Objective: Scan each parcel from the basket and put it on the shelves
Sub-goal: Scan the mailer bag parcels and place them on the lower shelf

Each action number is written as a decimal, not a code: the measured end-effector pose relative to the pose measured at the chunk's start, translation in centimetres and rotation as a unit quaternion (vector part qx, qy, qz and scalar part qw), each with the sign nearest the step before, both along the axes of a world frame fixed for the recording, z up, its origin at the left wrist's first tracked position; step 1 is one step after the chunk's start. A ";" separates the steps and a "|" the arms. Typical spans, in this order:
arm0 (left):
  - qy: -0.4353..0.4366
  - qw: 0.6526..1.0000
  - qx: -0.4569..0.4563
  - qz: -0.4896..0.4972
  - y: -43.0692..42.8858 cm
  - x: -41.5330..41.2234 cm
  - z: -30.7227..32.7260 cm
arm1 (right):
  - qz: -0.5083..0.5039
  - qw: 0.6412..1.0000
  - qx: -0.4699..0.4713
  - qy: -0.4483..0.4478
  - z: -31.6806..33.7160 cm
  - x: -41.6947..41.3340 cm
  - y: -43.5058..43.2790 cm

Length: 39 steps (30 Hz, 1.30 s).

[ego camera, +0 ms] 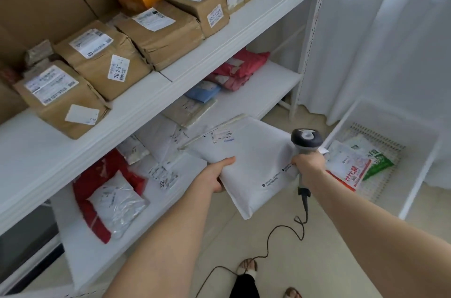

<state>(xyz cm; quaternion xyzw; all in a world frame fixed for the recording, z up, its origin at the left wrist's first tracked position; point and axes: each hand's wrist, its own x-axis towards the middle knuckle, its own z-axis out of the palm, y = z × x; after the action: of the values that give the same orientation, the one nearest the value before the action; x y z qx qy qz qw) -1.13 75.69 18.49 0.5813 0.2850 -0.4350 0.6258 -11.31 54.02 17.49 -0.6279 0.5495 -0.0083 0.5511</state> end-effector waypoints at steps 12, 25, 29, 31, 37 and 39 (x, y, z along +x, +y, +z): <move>-0.119 0.970 0.041 0.210 7.8 3.0 -4.1 | 0.051 0.980 0.172 -0.083 -3.1 6.3 8.8; -0.170 0.956 0.048 0.236 18.9 17.0 -14.8 | 0.045 0.959 0.252 -0.119 -14.5 19.2 21.2; -0.178 0.953 0.055 0.238 21.2 19.5 -17.8 | 0.040 0.958 0.262 -0.111 -17.5 21.2 24.0; -0.173 0.957 0.059 0.227 22.3 20.2 -19.0 | 0.041 0.957 0.262 -0.115 -18.5 21.9 25.0; -0.223 0.932 0.180 0.224 24.1 21.4 -21.6 | 0.037 0.961 0.251 -0.111 -20.0 23.1 26.6; -0.233 0.919 0.255 0.188 24.6 21.8 -22.1 | 0.034 0.962 0.248 -0.109 -20.2 23.2 26.8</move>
<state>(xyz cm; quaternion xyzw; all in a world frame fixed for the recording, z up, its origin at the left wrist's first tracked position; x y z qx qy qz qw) 20.71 100.25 -3.65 0.7417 0.3368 -0.0742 0.5752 11.92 80.81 -2.66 -0.4848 0.4496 0.0791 0.7460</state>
